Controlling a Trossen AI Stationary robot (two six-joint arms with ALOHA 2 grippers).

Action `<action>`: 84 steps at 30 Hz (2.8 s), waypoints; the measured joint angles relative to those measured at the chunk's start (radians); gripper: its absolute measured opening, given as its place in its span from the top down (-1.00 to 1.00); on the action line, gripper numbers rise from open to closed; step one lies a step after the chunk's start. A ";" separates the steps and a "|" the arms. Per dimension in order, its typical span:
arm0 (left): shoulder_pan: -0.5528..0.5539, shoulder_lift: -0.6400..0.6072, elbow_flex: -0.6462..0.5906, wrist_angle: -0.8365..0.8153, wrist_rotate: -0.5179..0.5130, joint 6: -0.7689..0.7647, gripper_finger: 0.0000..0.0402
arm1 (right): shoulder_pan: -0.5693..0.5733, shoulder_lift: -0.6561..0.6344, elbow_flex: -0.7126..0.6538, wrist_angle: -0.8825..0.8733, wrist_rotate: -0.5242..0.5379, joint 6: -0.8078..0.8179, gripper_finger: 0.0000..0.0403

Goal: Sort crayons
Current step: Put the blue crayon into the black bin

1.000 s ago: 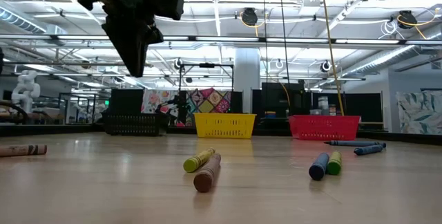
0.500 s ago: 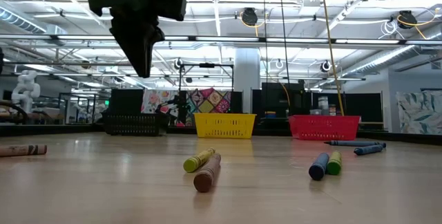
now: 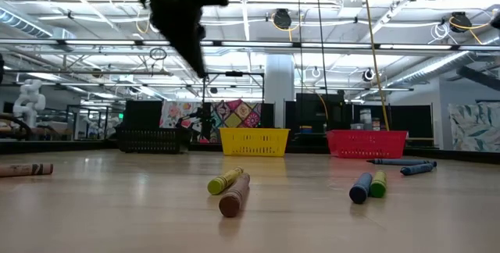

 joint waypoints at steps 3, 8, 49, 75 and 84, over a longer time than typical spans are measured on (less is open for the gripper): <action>-0.009 0.000 0.000 0.104 0.001 0.032 0.34 | -0.024 0.000 0.000 0.006 0.089 0.002 1.00; -0.019 0.000 0.000 0.258 0.003 0.084 0.34 | -0.068 0.000 0.000 0.066 0.216 -0.043 1.00; -0.010 0.134 0.000 0.769 0.267 0.105 0.34 | -0.272 -0.001 0.000 0.703 0.452 -0.688 1.00; -0.008 0.140 0.000 0.789 0.250 0.157 0.71 | -0.298 -0.001 0.000 0.761 0.443 -0.738 1.00; -0.009 0.140 0.000 0.785 0.239 0.160 0.92 | -0.298 -0.001 0.000 0.761 0.437 -0.735 1.00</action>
